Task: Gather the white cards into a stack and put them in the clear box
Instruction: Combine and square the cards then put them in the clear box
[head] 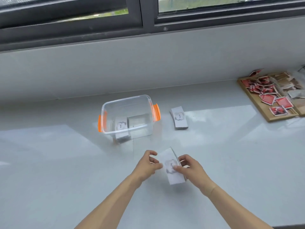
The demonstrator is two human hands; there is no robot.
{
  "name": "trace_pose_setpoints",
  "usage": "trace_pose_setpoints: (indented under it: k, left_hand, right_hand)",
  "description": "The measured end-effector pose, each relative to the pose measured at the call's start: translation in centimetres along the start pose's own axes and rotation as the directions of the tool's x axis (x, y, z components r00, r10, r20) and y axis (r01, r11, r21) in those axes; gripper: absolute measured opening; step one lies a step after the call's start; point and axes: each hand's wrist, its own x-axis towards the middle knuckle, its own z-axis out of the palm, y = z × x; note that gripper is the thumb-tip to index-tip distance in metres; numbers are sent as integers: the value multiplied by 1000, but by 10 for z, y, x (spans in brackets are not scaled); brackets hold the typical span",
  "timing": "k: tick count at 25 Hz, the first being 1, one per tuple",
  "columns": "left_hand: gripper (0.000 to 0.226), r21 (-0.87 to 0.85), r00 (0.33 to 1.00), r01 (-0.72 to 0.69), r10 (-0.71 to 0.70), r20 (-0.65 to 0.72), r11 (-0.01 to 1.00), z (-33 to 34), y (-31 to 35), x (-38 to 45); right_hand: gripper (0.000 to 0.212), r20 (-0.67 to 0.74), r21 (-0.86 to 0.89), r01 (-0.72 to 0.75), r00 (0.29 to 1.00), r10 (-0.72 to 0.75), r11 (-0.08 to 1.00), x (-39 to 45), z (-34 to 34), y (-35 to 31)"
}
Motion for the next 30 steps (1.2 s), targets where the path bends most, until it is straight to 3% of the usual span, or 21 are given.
trace_pose_setpoints:
  k: [4, 7, 13, 18, 25, 30]
  left_hand:
    - [26, -145, 993, 73, -59, 100, 987, 30, 20, 18]
    - [22, -175, 998, 60, -56, 28, 983, 43, 43, 37]
    - [13, -223, 986, 44, -77, -145, 974, 61, 86, 92]
    - [15, -218, 933, 34, -109, -344, 975, 70, 113, 138]
    - [18, -70, 904, 110, -129, -409, 991, 66, 123, 178]
    - [35, 29, 905, 135, -111, -412, 990, 65, 116, 183]
  right_hand:
    - [19, -66, 250, -53, 995, 72, 967, 24, -23, -11]
    - [23, -85, 288, -46, 994, 73, 957, 46, -34, -19]
    - [24, -277, 7, 6, 961, -4, 1000, 107, -59, -43]
    - [26, -321, -261, 43, 938, -129, 964, 160, -66, -68]
    - [27, -362, -372, -58, 928, -87, 926, 196, -62, -71]
    - [59, -395, -242, -103, 919, -1, 965, 197, -62, -63]
